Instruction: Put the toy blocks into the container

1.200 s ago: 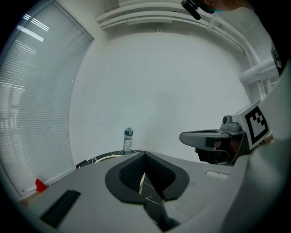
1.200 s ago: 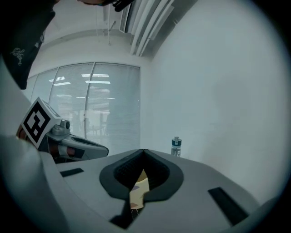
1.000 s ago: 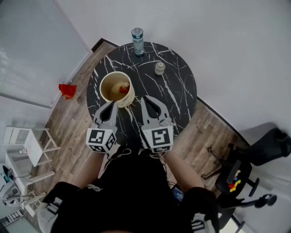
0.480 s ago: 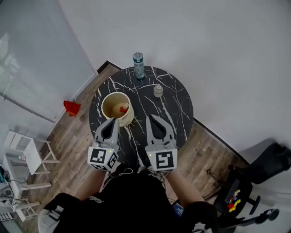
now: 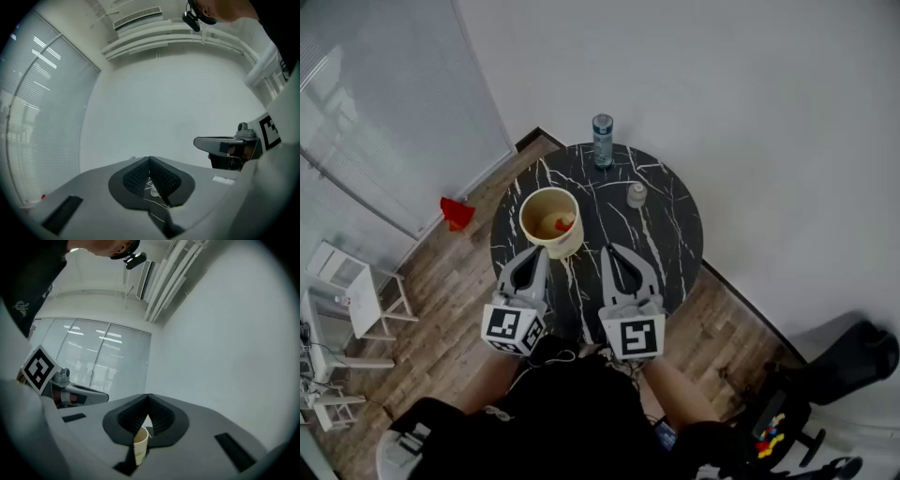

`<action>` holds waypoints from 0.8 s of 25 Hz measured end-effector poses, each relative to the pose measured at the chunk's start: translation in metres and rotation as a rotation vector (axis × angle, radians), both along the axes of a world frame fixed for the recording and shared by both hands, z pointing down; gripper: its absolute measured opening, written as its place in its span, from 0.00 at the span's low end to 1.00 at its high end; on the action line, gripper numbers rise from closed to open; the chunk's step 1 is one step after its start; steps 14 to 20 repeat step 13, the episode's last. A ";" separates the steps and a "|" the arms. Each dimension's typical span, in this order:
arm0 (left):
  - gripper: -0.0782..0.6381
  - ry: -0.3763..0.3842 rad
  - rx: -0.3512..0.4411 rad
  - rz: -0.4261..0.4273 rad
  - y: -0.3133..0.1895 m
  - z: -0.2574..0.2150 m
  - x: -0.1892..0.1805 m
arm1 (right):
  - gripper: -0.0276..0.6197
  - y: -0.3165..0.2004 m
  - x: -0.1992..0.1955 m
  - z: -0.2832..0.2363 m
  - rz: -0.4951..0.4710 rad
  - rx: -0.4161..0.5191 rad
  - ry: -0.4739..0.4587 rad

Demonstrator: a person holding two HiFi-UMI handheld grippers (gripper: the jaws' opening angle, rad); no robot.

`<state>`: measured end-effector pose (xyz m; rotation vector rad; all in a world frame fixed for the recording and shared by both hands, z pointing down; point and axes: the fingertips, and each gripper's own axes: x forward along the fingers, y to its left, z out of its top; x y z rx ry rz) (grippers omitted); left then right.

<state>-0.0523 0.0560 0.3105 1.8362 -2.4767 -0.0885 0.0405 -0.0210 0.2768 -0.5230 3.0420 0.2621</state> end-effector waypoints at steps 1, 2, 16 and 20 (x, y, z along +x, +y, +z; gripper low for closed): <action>0.11 -0.004 -0.001 -0.004 0.002 0.000 0.001 | 0.04 0.002 0.000 0.000 -0.005 0.002 -0.004; 0.11 -0.006 -0.003 -0.006 0.004 0.001 0.002 | 0.04 0.004 0.001 0.000 -0.008 0.000 -0.006; 0.11 -0.032 -0.030 -0.015 0.015 0.006 0.002 | 0.04 0.013 -0.002 0.003 -0.019 -0.023 -0.017; 0.11 -0.032 -0.030 -0.015 0.015 0.006 0.002 | 0.04 0.013 -0.002 0.003 -0.019 -0.023 -0.017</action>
